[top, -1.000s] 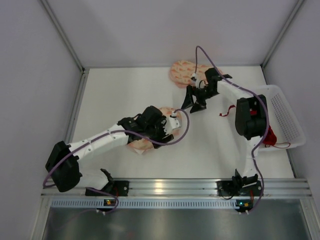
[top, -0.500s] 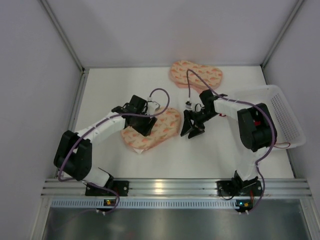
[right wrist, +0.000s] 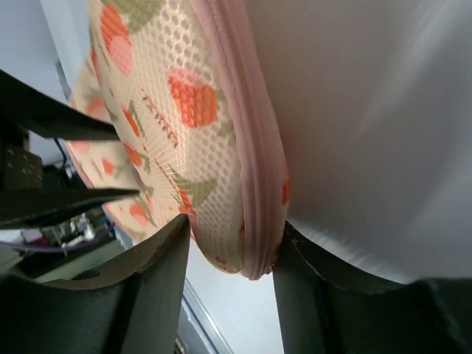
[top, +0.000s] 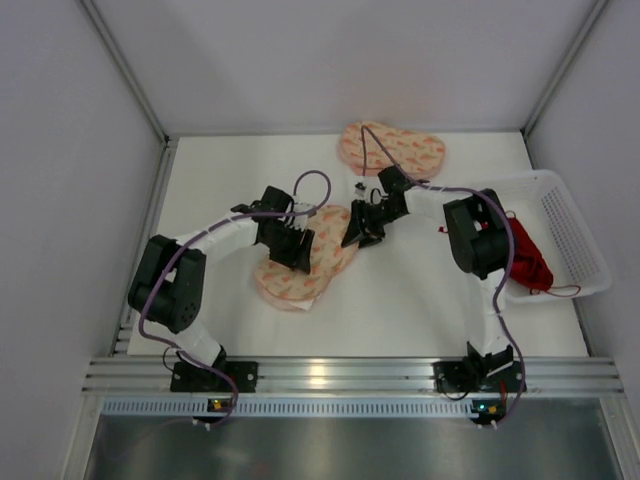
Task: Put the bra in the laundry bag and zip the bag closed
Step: Zip the zipper on the laundry bag.
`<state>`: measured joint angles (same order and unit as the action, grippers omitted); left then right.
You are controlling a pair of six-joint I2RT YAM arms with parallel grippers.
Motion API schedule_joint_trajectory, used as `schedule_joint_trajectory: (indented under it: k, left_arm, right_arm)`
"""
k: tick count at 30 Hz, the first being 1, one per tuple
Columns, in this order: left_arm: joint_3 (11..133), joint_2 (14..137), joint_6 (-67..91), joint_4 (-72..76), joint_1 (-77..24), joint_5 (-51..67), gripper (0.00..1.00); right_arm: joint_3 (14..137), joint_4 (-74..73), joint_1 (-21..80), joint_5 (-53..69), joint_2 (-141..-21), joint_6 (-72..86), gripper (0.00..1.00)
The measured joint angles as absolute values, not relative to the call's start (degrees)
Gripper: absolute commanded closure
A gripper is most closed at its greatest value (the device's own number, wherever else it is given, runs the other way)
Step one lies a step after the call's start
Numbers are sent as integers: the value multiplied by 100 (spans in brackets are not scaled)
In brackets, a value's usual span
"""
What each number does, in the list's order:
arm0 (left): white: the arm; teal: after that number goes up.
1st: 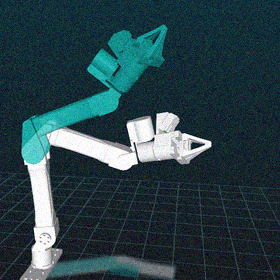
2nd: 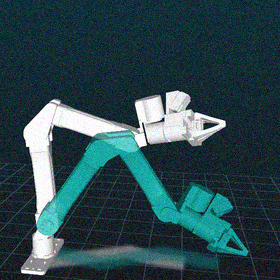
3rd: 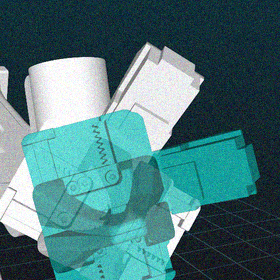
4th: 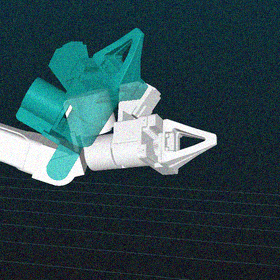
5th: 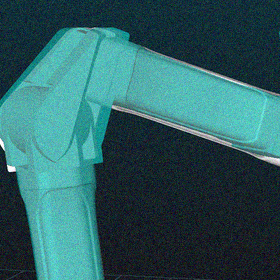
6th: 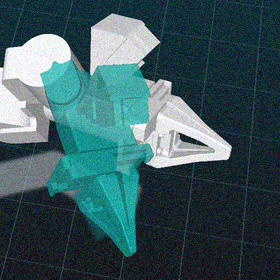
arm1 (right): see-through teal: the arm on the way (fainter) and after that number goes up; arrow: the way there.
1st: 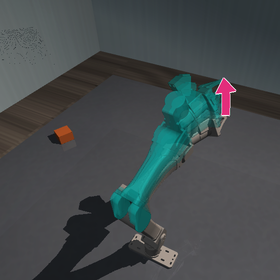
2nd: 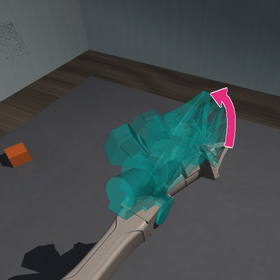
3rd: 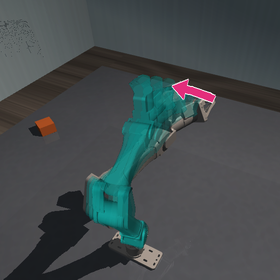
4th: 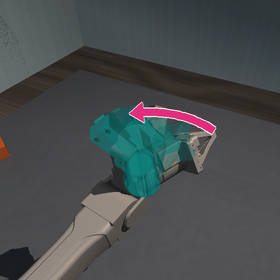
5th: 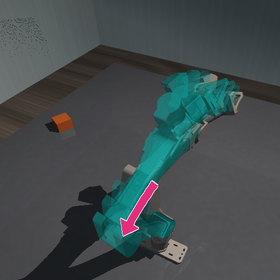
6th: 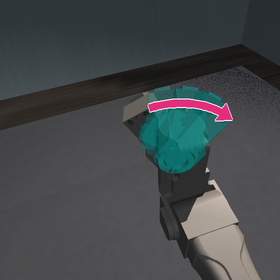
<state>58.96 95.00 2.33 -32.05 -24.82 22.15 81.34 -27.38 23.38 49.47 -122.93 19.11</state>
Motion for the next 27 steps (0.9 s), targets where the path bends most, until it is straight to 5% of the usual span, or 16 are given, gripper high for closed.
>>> schedule_joint_trajectory:
  k: [2,6,13,22,27]
  left_arm:
    - [6132,9769,349,-3194,-2467,2320,44]
    - [6580,10162,607,-3087,-2390,2493,44]
    - [6801,10269,875,-2989,-2209,2788,34]
    - [6504,8809,611,-2993,-2215,2665,2]
    - [6163,7432,202,-2952,-2215,1826,2]
  right_arm:
    - [8344,-2587,2226,4853,-12346,2047,35]
    - [8447,-2281,1973,4692,-12328,2231,23]
    - [7686,-2139,1579,4663,-11789,2405,25]
    - [6110,-1076,2110,5347,-11218,3275,23]
    - [5848,-19,2563,5343,-11203,3944,23]
